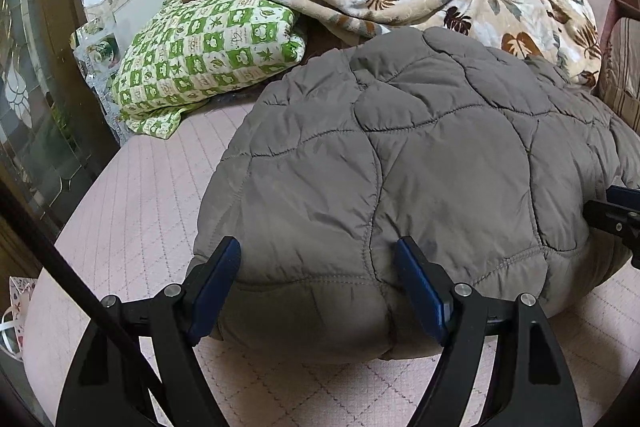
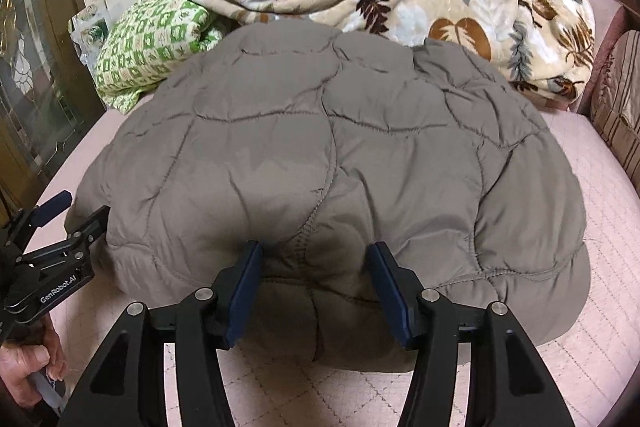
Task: Fold large clothes
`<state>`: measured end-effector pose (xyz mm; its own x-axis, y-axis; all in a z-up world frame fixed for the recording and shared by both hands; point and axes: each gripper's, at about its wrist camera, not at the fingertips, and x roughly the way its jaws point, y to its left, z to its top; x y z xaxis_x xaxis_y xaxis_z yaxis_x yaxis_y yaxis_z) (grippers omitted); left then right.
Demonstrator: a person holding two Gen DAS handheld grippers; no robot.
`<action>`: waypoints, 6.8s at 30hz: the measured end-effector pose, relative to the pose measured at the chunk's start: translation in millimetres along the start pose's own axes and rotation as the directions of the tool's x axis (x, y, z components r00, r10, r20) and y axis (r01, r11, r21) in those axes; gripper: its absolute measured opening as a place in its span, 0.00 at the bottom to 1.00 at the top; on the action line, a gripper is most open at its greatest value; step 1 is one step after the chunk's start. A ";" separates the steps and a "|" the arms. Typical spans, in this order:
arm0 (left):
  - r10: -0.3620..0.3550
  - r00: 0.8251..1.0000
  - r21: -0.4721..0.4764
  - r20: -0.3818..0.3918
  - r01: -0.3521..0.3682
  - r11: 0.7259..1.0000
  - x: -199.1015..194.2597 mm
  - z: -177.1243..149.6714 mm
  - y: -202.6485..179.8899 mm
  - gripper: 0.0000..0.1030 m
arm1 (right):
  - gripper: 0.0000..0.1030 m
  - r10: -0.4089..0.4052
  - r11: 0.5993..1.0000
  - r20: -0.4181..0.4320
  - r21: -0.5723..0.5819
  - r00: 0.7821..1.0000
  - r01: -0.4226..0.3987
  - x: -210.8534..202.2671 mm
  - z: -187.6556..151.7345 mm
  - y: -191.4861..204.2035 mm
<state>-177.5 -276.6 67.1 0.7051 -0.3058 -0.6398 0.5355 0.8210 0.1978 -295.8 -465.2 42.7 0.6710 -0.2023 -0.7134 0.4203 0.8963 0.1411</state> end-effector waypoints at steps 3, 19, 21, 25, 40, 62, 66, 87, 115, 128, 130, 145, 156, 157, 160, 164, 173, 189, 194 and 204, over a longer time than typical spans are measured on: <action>0.006 1.000 0.010 -0.004 -0.006 1.000 2.1 -1.1 -2.6 0.76 | 0.60 0.006 1.000 -0.010 0.008 1.000 -0.006 5.2 -0.8 -1.8; 0.005 1.000 0.011 -0.015 -0.005 1.000 4.7 -1.1 -3.9 0.76 | 0.61 -0.008 1.000 -0.023 -0.004 1.000 0.008 8.6 -2.2 0.9; 0.005 1.000 0.012 -0.015 -0.005 1.000 4.5 -0.9 -4.1 0.77 | 0.61 -0.004 1.000 -0.023 -0.001 1.000 0.004 6.9 -2.0 0.8; 0.006 1.000 0.014 -0.016 -0.006 1.000 4.3 -0.6 -4.4 0.76 | 0.61 -0.003 1.000 -0.024 -0.002 1.000 0.003 4.4 -1.7 1.1; 0.009 1.000 0.017 -0.013 -0.009 1.000 2.4 2.4 -3.0 0.76 | 0.61 0.018 1.000 -0.028 0.010 0.999 -0.018 -7.6 -2.2 -2.9; -0.271 0.947 -0.370 -0.173 0.192 0.909 20.7 -4.6 86.2 0.76 | 0.62 -0.050 0.961 -0.032 0.272 0.998 0.057 -54.5 -6.3 -100.4; -0.335 0.925 -0.484 -0.179 0.213 0.849 22.7 -12.5 114.0 0.76 | 0.64 0.005 0.876 -0.031 0.482 1.000 0.011 -62.5 -24.2 -149.0; -0.574 0.813 -0.821 -0.093 0.264 0.507 62.3 -64.3 151.5 0.80 | 0.78 0.189 0.530 0.122 0.823 0.974 -0.206 -42.0 -85.6 -203.1; -0.340 0.940 -0.585 0.032 0.294 0.756 34.0 -6.5 117.8 0.41 | 0.33 0.038 0.673 0.211 0.717 0.977 -0.181 -37.2 -38.7 -177.8; -0.318 0.947 -0.479 0.045 0.300 0.825 -38.7 7.9 126.2 0.41 | 0.32 0.072 0.748 0.261 0.624 0.963 -0.225 -113.1 -27.5 -153.1; -0.318 0.947 -0.466 0.046 0.301 0.832 -54.7 1.9 128.8 0.41 | 0.32 0.079 0.754 0.264 0.615 0.961 -0.231 -128.6 -32.4 -149.3; -0.288 0.956 -0.478 -0.045 0.233 0.847 -99.1 -107.9 123.6 0.50 | 0.34 0.067 0.781 0.124 0.611 0.990 -0.130 -169.1 -144.7 -121.1; -0.230 0.971 -0.572 -0.070 0.150 0.806 -95.1 -134.6 143.4 0.84 | 0.57 0.137 0.678 0.055 0.723 0.989 -0.134 -162.8 -174.9 -146.5; -0.195 0.979 -0.559 -0.051 0.134 0.818 -110.3 -136.3 144.6 0.84 | 0.57 0.133 0.677 0.053 0.725 0.990 -0.130 -169.9 -178.5 -146.7; -0.067 0.998 -0.491 0.019 0.067 0.869 -152.0 -135.9 138.5 0.84 | 0.57 0.013 0.740 0.046 0.671 0.999 -0.040 -203.5 -184.4 -136.7; 0.013 0.992 -0.320 0.125 0.027 0.947 -186.9 -115.4 104.7 0.84 | 0.58 -0.145 0.847 0.145 0.529 0.979 0.047 -247.4 -163.9 -108.2; -0.123 0.992 -0.056 0.035 0.125 0.991 -144.5 -97.7 -1.7 0.84 | 0.57 -0.064 0.984 0.130 0.173 0.989 0.041 -180.8 -93.2 -6.6; -0.055 0.998 -0.016 -0.003 0.055 0.998 -81.1 -118.3 -32.0 0.97 | 0.59 -0.181 0.983 0.007 0.003 0.983 0.181 -77.5 -105.2 18.5; -0.037 0.996 -0.042 0.077 0.040 0.998 -102.5 -122.5 -30.1 0.97 | 0.59 -0.175 0.984 0.101 0.026 0.979 0.173 -104.8 -115.6 25.0; -0.104 0.991 -0.053 0.086 0.109 0.993 -168.7 -147.5 -27.3 0.97 | 0.61 -0.148 0.985 0.214 -0.058 0.966 0.164 -178.0 -158.4 63.6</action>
<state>-379.6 -176.2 60.1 0.6830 -0.4297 -0.5907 0.5834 0.8075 0.0873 -485.2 -309.7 69.9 0.7161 -0.4126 -0.5630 0.4886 0.8723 -0.0177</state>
